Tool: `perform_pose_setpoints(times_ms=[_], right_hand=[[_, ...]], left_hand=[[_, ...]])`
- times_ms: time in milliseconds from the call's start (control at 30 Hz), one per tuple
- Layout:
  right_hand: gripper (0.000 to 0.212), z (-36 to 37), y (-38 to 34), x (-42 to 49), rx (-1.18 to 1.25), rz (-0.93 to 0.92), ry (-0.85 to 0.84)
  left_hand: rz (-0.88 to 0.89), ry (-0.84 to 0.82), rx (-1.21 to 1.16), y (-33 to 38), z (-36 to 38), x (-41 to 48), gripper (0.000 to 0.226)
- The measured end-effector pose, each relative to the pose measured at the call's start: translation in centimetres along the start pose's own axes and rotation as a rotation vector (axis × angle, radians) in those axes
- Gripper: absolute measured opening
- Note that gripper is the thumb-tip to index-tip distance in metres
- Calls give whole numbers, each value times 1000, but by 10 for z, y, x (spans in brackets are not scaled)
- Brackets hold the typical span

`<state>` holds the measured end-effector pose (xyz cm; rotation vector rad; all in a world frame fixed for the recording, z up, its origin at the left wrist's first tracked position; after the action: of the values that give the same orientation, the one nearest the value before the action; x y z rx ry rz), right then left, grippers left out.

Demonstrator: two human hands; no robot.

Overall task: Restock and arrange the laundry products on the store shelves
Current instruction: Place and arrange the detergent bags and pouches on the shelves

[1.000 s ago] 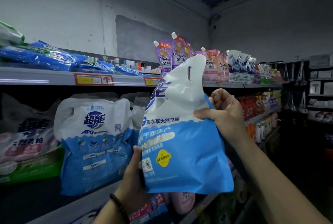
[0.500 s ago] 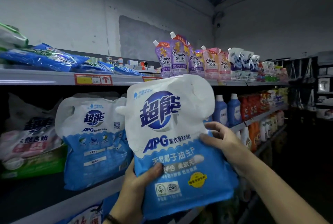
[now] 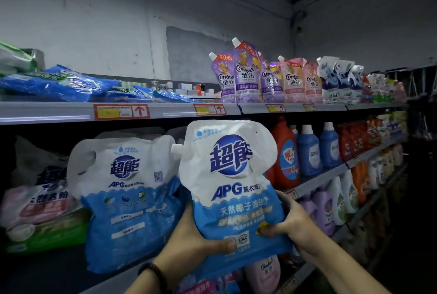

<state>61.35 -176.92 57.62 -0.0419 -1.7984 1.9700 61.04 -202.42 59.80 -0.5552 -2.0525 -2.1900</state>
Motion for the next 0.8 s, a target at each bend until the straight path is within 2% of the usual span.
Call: perform_pose_setpoints(times_ms=[167, 300, 400, 500, 633, 733, 800], right_hand=[[98, 11, 11, 41, -74, -95, -10], [89, 21, 7, 84, -163, -115, -34], [94, 37, 9, 119, -287, -139, -61], [95, 59, 15, 145, -423, -195, -87], [91, 84, 44, 154, -448, -283, -130], [81, 81, 58, 157, -455, -277, -135], [90, 76, 60, 162, -456, -179, -176]], left_hand=[[58, 98, 88, -9, -1, 41, 94], [61, 100, 84, -22, -8, 89, 90], [113, 146, 152, -32, -17, 120, 103], [184, 265, 201, -47, -21, 137, 113], [268, 357, 252, -65, -18, 143, 123], [299, 294, 301, -66, -18, 140, 112], [287, 287, 310, -64, -23, 143, 95]])
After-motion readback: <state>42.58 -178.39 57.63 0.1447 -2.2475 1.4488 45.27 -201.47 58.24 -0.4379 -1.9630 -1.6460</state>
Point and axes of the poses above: each hand's wrist, its own x-axis towards the middle knuckle, its own z-axis out of the palm, y = z × x, the point moved 6 cm from there along x, towards the middle knuckle, and after that the axes turned 14 degrees about y, right-handed, at the moved point
